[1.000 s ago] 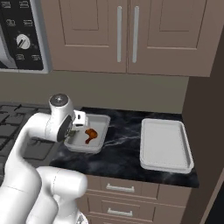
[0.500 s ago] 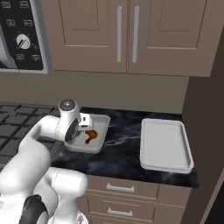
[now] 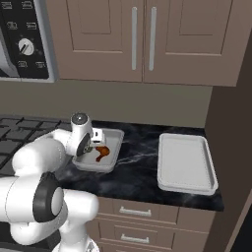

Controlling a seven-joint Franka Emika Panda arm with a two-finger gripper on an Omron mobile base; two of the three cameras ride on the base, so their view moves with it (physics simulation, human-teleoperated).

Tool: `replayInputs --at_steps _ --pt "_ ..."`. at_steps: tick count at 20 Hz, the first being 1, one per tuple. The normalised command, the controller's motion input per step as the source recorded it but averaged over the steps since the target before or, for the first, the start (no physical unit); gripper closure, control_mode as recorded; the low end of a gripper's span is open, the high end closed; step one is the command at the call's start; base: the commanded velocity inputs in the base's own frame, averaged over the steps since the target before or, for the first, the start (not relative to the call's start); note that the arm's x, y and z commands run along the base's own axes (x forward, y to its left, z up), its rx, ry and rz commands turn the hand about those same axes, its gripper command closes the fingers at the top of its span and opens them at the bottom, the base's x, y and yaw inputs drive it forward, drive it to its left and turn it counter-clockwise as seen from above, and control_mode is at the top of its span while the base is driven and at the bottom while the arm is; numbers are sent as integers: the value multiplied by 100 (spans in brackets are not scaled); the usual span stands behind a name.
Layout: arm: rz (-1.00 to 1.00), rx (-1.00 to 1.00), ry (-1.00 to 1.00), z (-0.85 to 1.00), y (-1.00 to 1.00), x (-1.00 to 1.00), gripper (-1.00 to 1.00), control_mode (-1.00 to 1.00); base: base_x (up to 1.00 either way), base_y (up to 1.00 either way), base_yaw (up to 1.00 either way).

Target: Place one cucumber and one chicken drumstick in each tupperware on the nearby counter, to pack two identical lunches.

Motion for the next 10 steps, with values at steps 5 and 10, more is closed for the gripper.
replayInputs --at_steps 5,10 --pt "0 0 3 -31 0 35 100 -100 0 0 0" --pt "0 0 3 -30 3 29 -100 -100 0 0 0"
